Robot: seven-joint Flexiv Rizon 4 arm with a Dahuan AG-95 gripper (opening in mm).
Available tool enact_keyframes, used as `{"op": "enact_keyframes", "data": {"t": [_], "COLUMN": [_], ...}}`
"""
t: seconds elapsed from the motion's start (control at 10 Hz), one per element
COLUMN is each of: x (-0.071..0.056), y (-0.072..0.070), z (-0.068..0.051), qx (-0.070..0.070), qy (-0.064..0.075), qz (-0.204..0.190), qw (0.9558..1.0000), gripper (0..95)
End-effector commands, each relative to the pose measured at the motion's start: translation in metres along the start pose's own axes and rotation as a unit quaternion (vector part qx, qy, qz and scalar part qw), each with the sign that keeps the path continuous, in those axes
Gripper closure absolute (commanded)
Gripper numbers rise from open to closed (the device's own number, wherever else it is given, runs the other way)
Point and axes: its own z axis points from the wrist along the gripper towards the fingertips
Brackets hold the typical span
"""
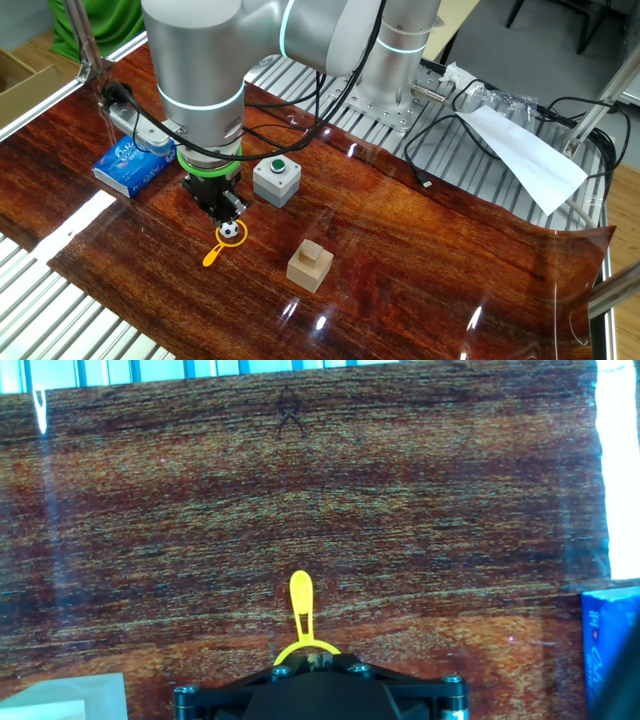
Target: Remove the bubble ring from the ball
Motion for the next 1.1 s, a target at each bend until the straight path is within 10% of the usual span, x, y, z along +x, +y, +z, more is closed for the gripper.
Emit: {"op": "enact_keyframes", "data": {"t": [0.1,1.1], "x": [-0.0006,-0.0008], "y": [0.0001,0.0004], "z": [0.0003,0.0016], "qx": [-0.001,-0.007], "qy": [0.002,0.022], "qz": [0.001,0.019], "qw": [1.0000,0.9996], "gripper": [95.0,95.0]}}
